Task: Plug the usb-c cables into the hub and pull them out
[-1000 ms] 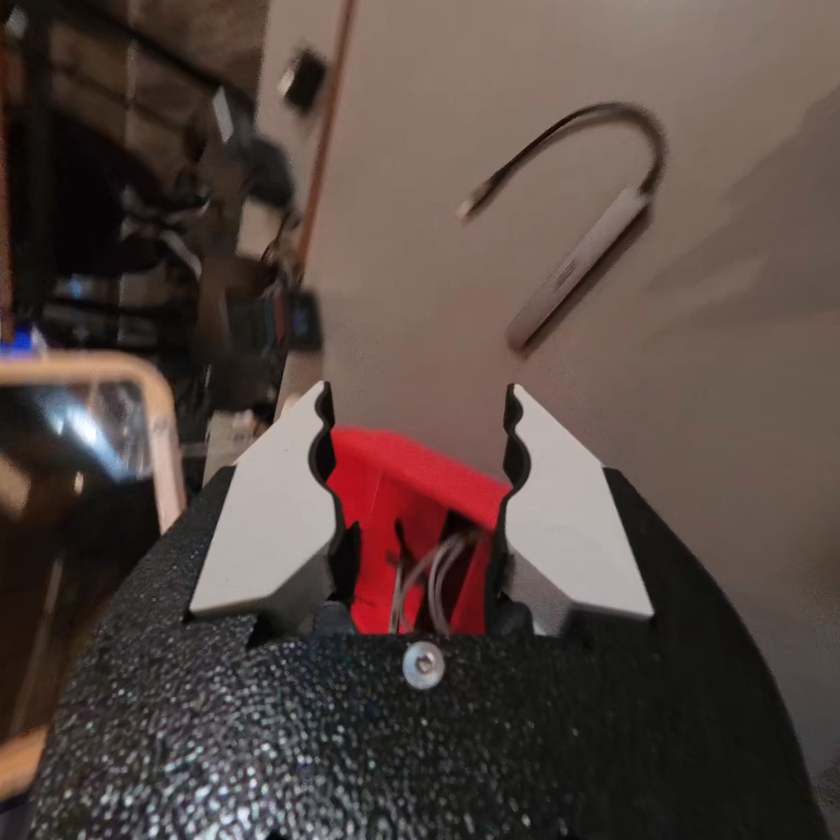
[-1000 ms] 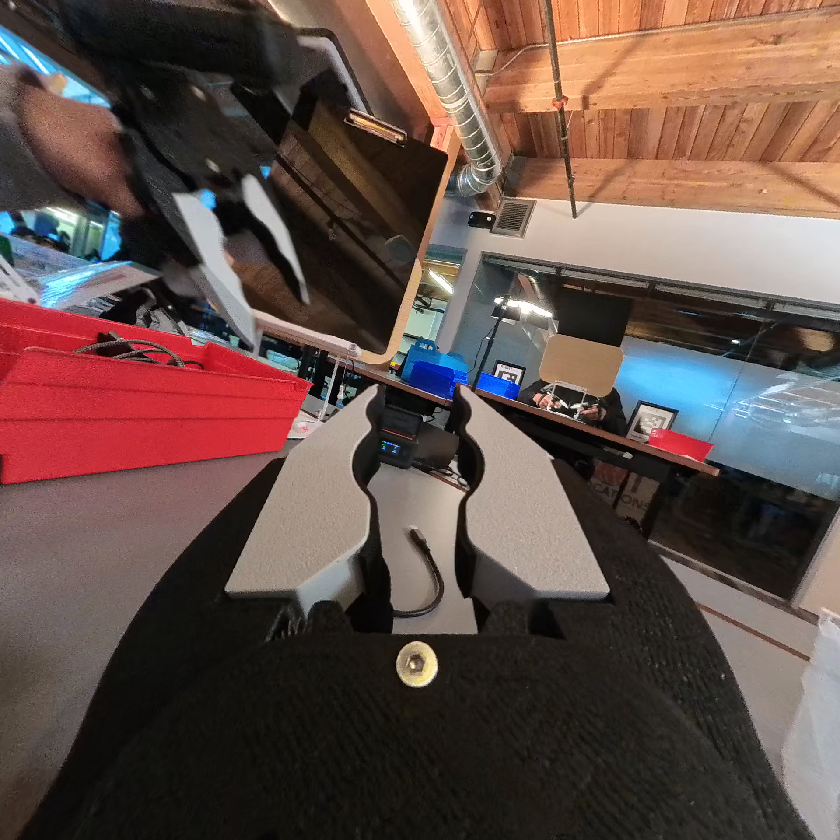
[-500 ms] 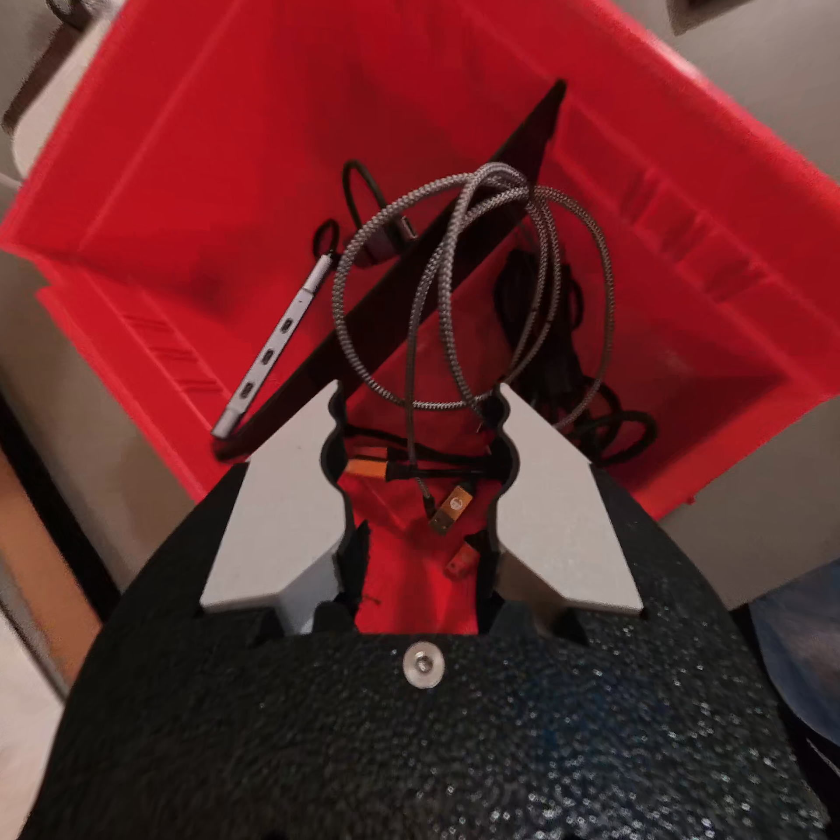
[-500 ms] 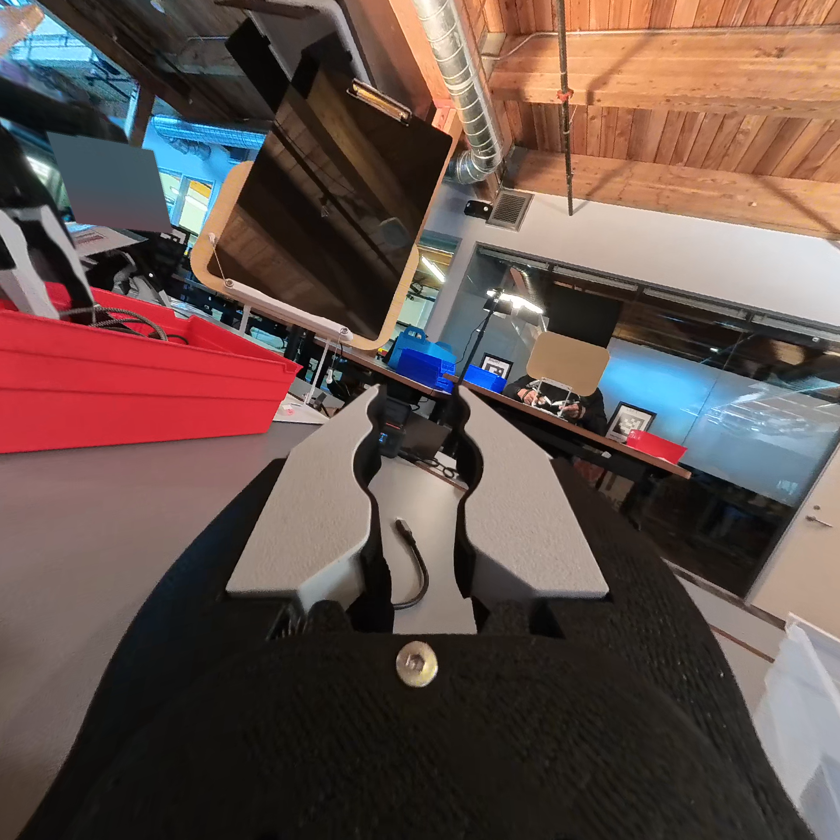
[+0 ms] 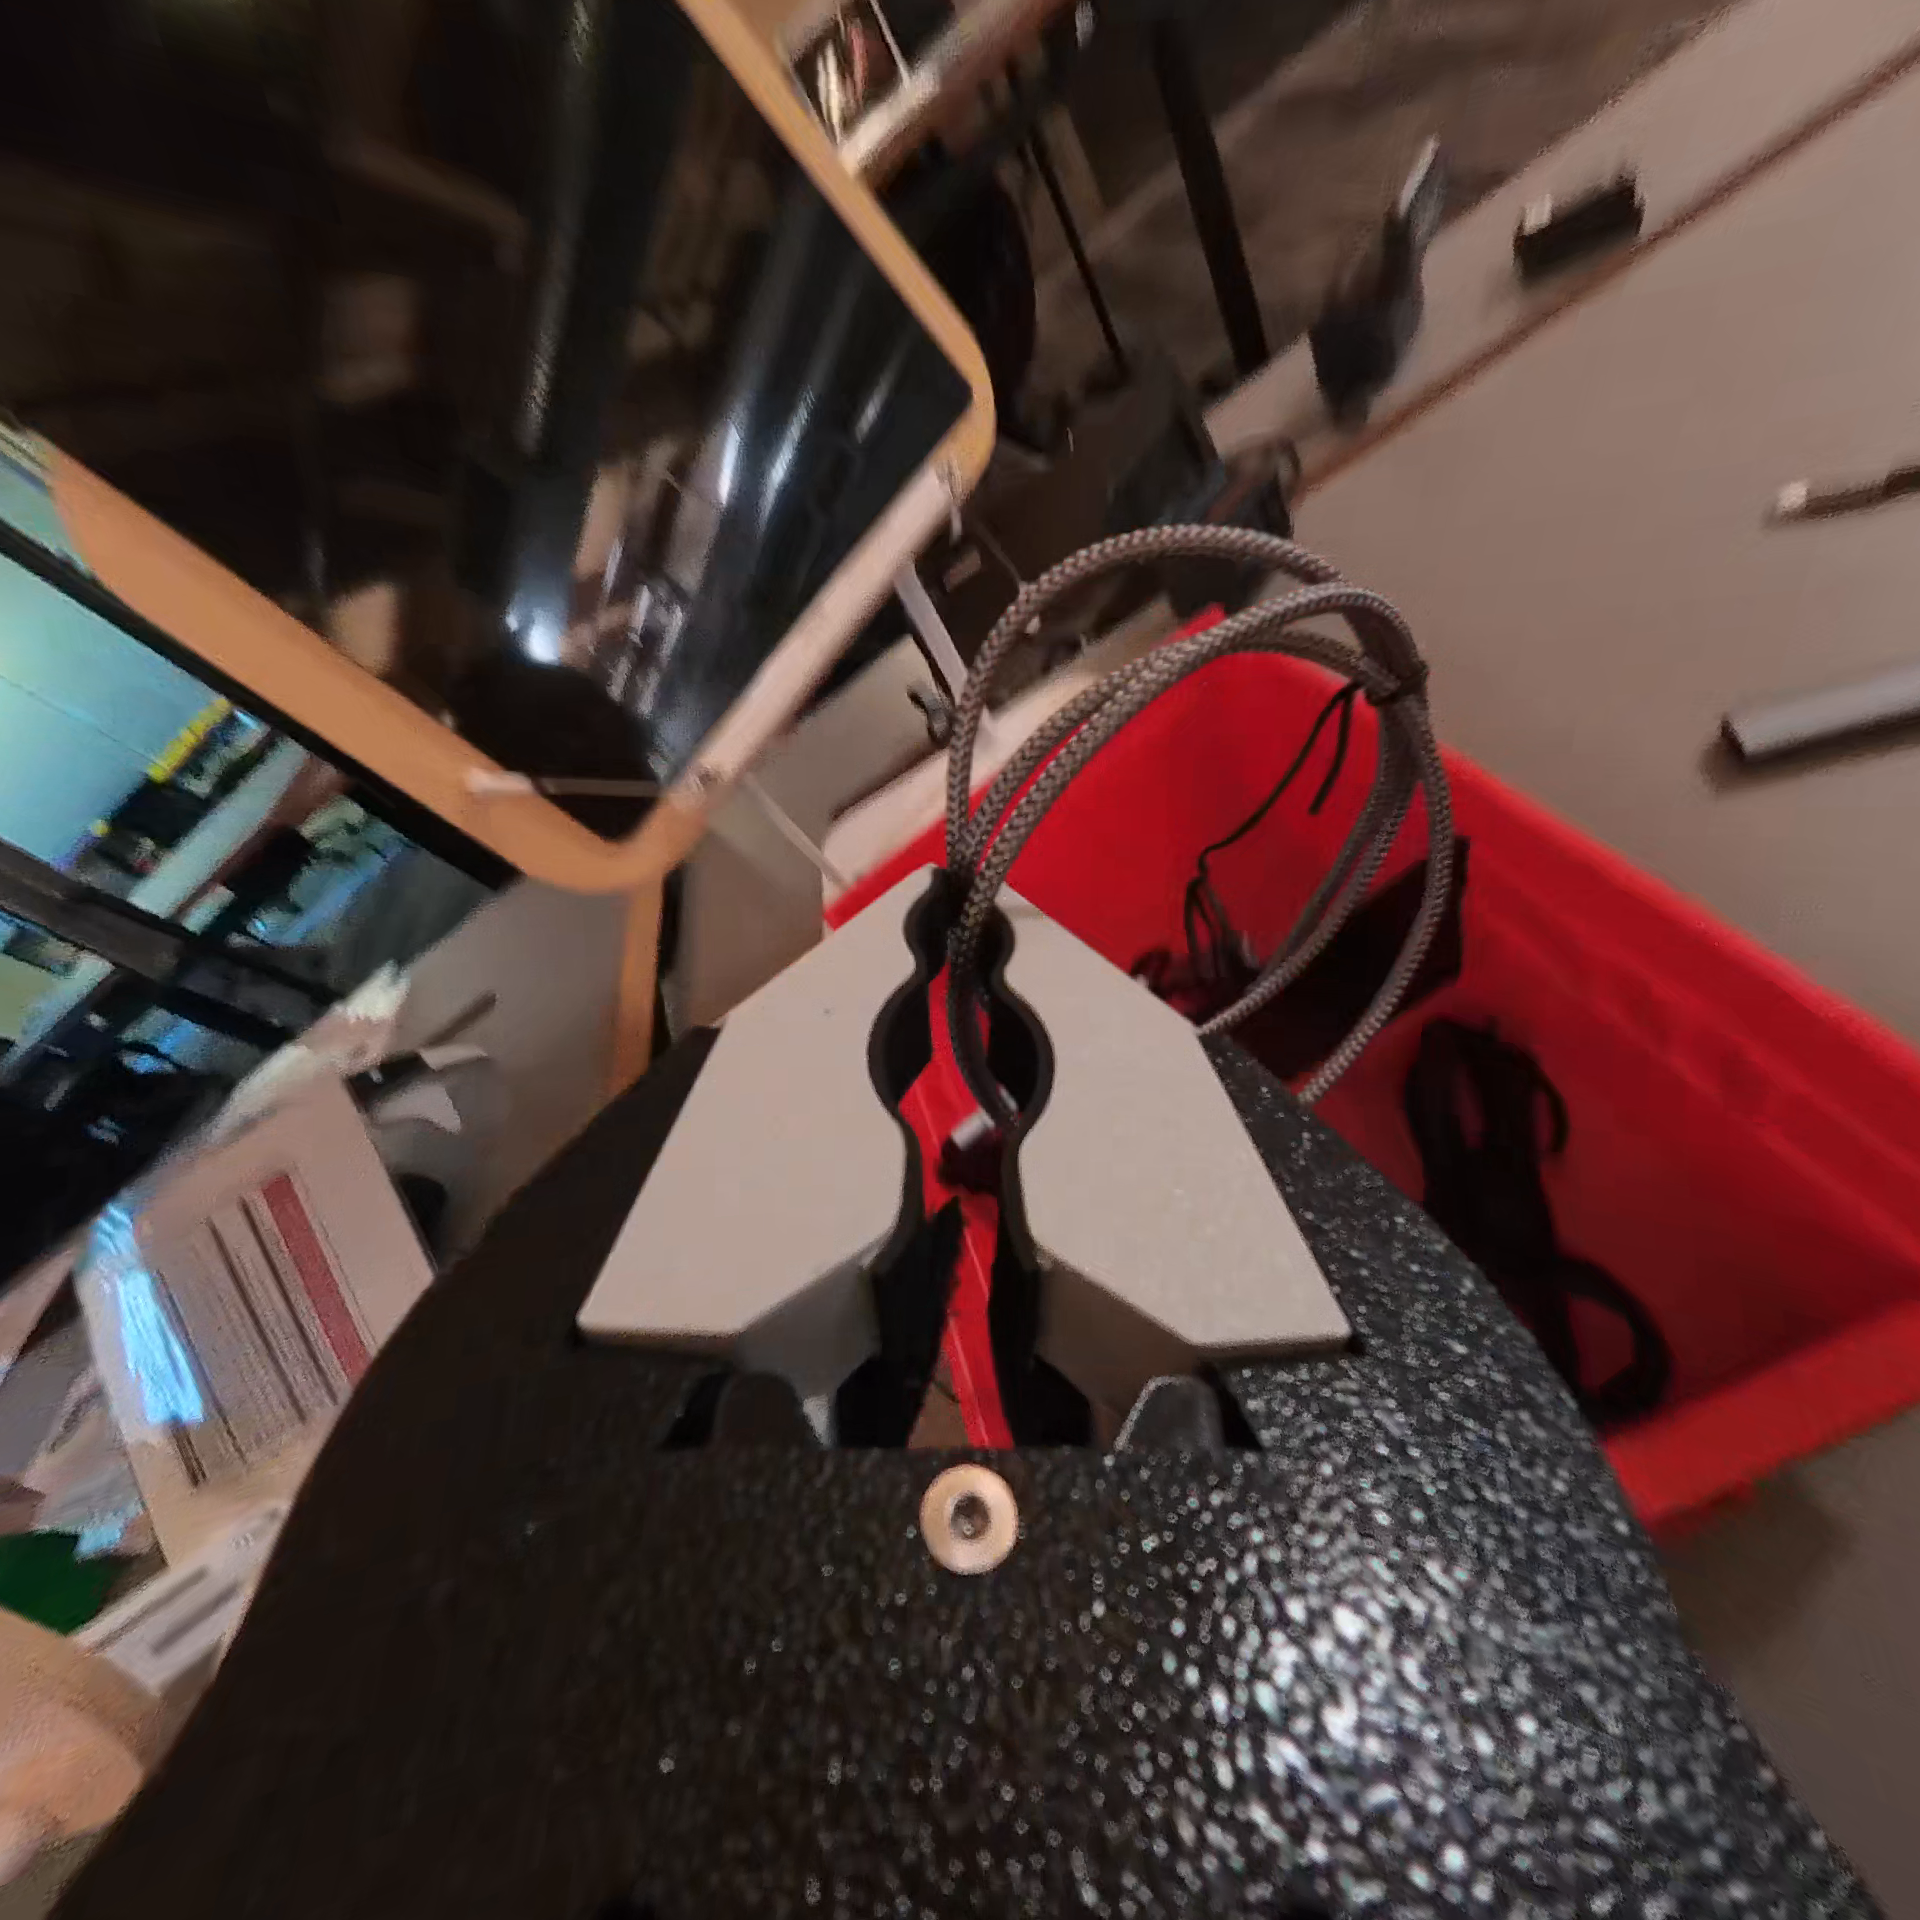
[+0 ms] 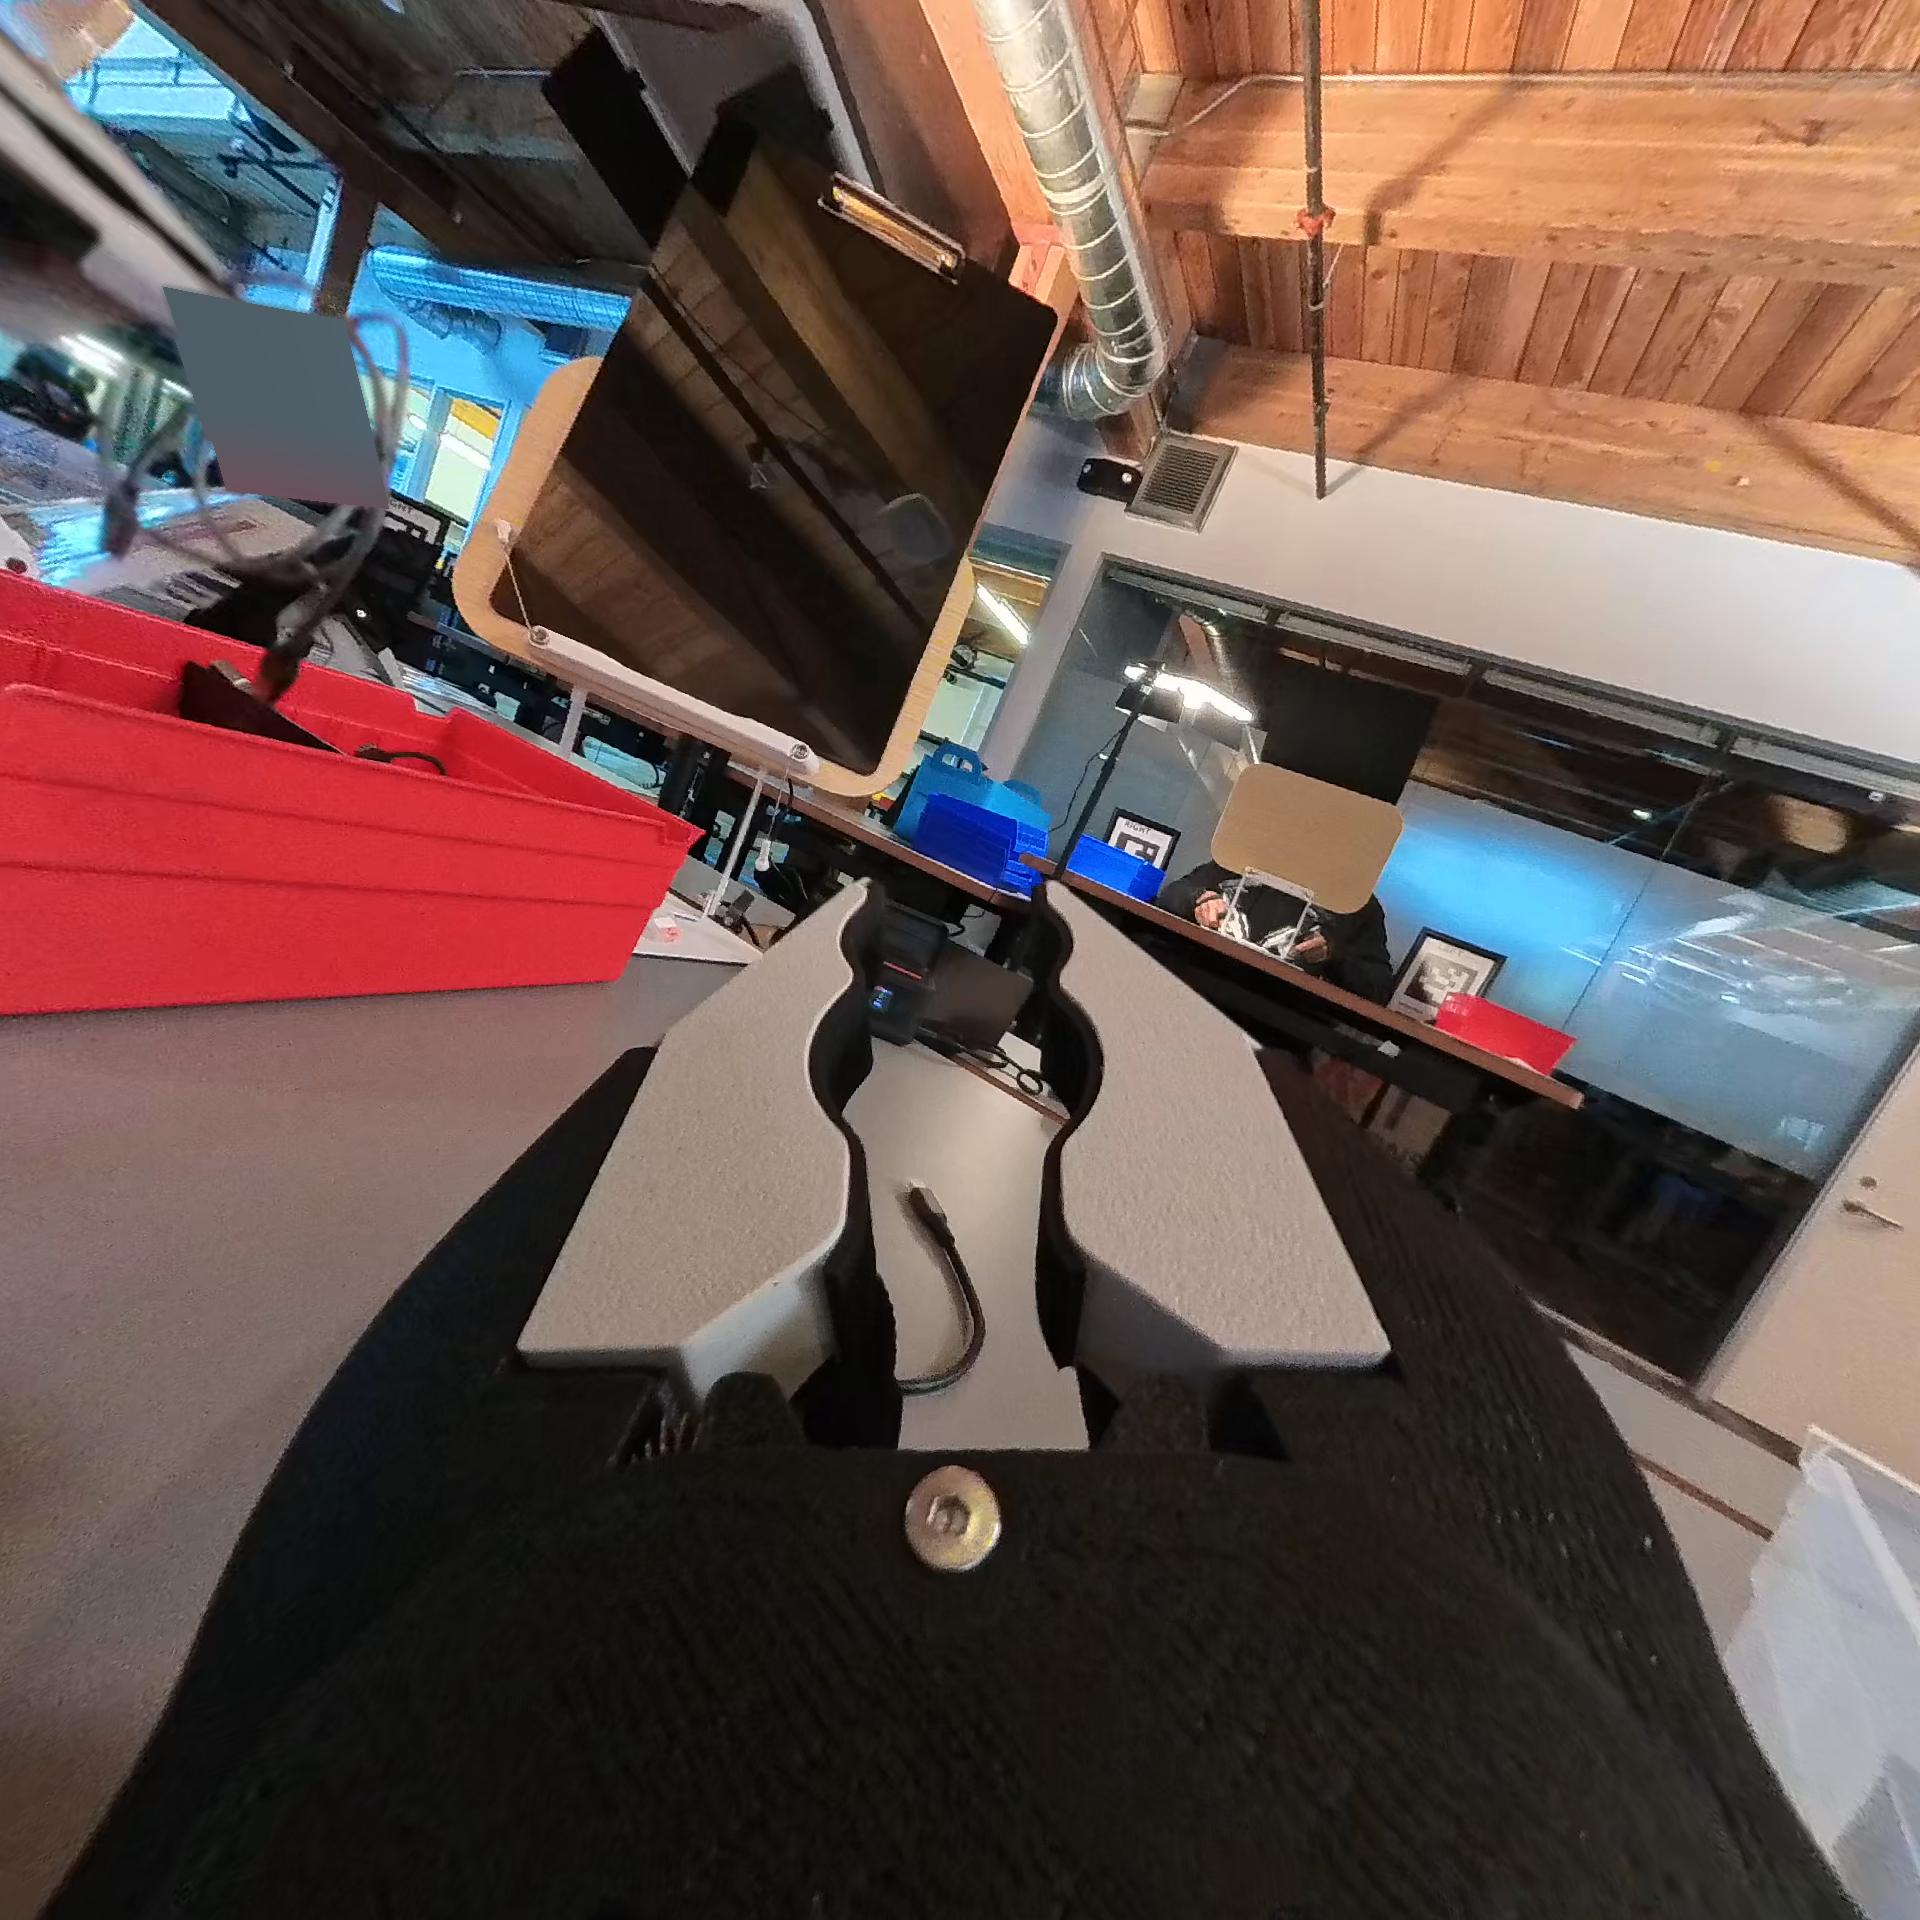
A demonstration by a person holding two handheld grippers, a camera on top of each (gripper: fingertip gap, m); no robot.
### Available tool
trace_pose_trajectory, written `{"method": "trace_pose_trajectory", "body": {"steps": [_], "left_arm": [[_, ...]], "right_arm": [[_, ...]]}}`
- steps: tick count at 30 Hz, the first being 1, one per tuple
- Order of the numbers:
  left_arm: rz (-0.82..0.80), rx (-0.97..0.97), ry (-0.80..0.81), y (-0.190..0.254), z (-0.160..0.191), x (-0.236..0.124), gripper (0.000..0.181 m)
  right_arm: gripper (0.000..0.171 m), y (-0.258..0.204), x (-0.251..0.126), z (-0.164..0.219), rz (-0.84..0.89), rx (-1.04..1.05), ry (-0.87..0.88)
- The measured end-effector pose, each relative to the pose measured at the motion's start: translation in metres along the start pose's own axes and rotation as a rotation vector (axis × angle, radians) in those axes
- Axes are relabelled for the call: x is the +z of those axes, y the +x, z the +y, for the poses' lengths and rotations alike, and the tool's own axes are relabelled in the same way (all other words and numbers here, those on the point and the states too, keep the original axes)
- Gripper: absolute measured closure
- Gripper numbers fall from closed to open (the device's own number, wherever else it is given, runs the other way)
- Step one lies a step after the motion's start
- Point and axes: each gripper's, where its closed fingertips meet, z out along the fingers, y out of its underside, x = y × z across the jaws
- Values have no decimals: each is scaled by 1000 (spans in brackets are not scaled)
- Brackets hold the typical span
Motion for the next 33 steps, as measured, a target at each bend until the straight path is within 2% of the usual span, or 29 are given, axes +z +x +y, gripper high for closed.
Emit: {"method": "trace_pose_trajectory", "body": {"steps": [3,6,9,11,14,17,22,26,29,30,31,33], "left_arm": [[37,-11,116,2,-52,-9,180],[178,-39,183,32,-100,-2,180],[325,-34,172,78,-136,17,180],[359,-28,176,108,-158,27,180],[504,-70,161,171,-182,44,181],[598,-46,92,226,-186,84,181],[777,-101,-127,308,-164,156,181],[856,-115,-240,356,-143,191,180],[879,-99,-231,374,-137,207,178],[892,-113,-237,378,-135,208,165],[896,-132,-244,377,-134,207,141],[898,-173,-214,367,-135,200,115]], "right_arm": [[145,1,-1,-4,9,-13,13],[145,5,-5,-10,32,-25,40],[146,9,-10,-19,62,-46,75],[147,11,-14,-24,81,-65,94],[148,16,-20,-31,115,-85,127],[148,15,-23,-36,111,-72,149],[148,15,-24,-37,106,-58,158],[148,19,-26,-38,114,-45,164],[148,23,-24,-32,136,-39,129],[148,26,-24,-29,148,-38,110],[148,28,-23,-25,156,-39,88],[146,31,-19,-13,169,-53,14]]}}
